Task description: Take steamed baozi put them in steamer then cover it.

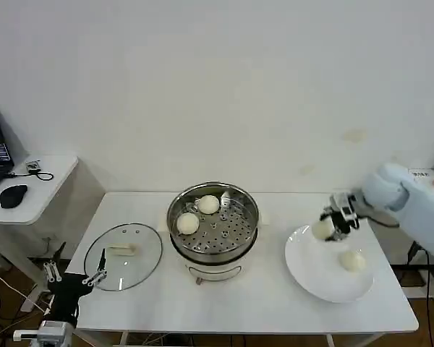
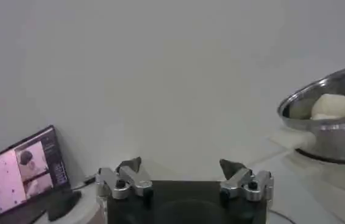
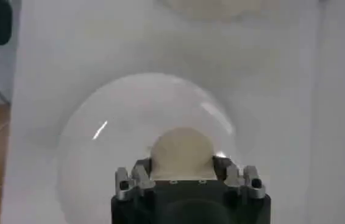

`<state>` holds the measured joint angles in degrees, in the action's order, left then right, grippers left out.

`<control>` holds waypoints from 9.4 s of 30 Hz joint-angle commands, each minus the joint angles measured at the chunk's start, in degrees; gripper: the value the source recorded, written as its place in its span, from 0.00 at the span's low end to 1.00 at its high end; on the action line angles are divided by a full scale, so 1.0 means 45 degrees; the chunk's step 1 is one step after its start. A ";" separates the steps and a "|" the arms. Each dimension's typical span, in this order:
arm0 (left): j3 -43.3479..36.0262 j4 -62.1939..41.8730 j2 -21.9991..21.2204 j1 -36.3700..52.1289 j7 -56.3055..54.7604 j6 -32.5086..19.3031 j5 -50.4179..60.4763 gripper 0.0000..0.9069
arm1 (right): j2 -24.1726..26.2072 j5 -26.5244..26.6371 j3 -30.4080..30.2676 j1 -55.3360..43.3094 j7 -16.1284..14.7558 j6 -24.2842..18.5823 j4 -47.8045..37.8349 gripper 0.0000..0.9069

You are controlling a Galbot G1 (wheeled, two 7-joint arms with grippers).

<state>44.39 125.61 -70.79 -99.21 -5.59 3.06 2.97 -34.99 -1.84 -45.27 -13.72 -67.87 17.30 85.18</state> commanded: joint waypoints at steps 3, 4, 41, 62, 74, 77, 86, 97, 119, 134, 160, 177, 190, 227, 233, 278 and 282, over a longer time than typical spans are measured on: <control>0.0349 0.0120 -0.0094 -0.0132 -0.0008 -0.0011 -0.0020 1.00 | -0.3114 0.1258 -0.1918 -0.4025 -0.0130 0.0046 -0.0414 0.76; 0.0361 0.0135 -0.0128 -0.0141 -0.0005 -0.0008 -0.0003 1.00 | -0.3537 0.1295 -0.1917 -0.3983 -0.0048 0.0080 -0.0503 0.76; 0.1108 0.0348 -0.0655 -0.0726 -0.0061 -0.0110 0.0031 1.00 | -0.7983 -0.0965 -0.3616 -0.0797 -0.0064 -0.2188 -0.1547 0.76; 0.1051 0.0317 -0.0610 -0.0615 -0.0054 -0.0100 0.0001 1.00 | -0.7602 -0.0791 -0.3695 -0.1066 -0.0642 -0.2507 -0.1338 1.00; 0.0962 0.0154 -0.0419 -0.0412 -0.0036 -0.0084 -0.0071 1.00 | -0.6803 0.0399 -0.2564 -0.1568 0.0298 -0.1802 -0.1448 1.00; 0.0902 0.0066 -0.0289 -0.0295 -0.0024 -0.0083 -0.0153 1.00 | -0.6124 0.1052 -0.2003 -0.1831 0.0690 -0.1157 -0.1380 1.00; 0.0630 -0.0062 0.0288 -0.0042 0.0038 0.0000 -0.0297 1.00 | -0.1906 0.2515 -0.2483 -0.3247 0.1651 0.0862 0.0451 1.00; -0.0206 -0.0125 0.0629 0.0494 0.0080 0.0124 -0.0300 1.00 | 0.3639 0.0841 -0.0533 0.0118 0.1100 -0.0008 0.2059 1.00; -0.0277 -0.0434 0.0266 0.0348 0.0060 0.0077 -0.0062 1.00 | 0.1826 -0.3239 0.5606 0.7775 0.0850 -0.1863 -0.2435 1.00; -0.0080 -0.0451 0.0182 0.0264 0.0053 0.0093 -0.0063 1.00 | -0.0208 -0.4067 0.4942 0.7204 0.0848 -0.1912 -0.4186 1.00; -0.0030 -0.0359 0.0208 0.0269 0.0047 0.0118 -0.0074 1.00 | 0.0580 -0.3523 0.3935 0.5713 0.0305 -0.1340 -0.3317 0.70; 0.0056 -0.0559 0.0350 0.0594 0.0057 0.0188 -0.0177 1.00 | -0.1610 0.1241 -0.2056 -0.3342 0.0954 0.1249 -0.0859 0.72; 0.0348 -0.0307 0.0177 0.0488 0.0043 0.0158 -0.0183 1.00 | -0.5076 0.4983 -0.4307 -0.4273 0.3392 0.4442 -0.0456 0.72; 0.0734 -0.0210 0.0127 0.0476 0.0020 0.0091 -0.0385 1.00 | -0.7010 0.3288 -0.4749 -0.1676 0.3676 0.4712 -0.2834 0.73; 0.0722 -0.0200 0.0109 0.0471 0.0022 0.0096 -0.0374 1.00 | -0.6914 0.3291 -0.4638 -0.1619 0.3577 0.4632 -0.2714 1.00; 0.0154 -0.2795 0.0839 0.0757 -0.0641 -0.0479 0.5368 1.00 | -0.9266 -0.0347 1.9095 2.0197 1.3460 -0.4799 0.5104 1.00; -0.0198 -0.3240 0.1044 0.0648 -0.0485 -0.1044 0.8366 1.00 | -0.9697 0.0244 2.0000 2.1964 1.3468 -0.5163 0.5865 1.00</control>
<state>44.78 115.93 -68.32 -95.95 -8.11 1.81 13.03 -67.85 -0.10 20.31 57.68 -8.86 4.96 104.75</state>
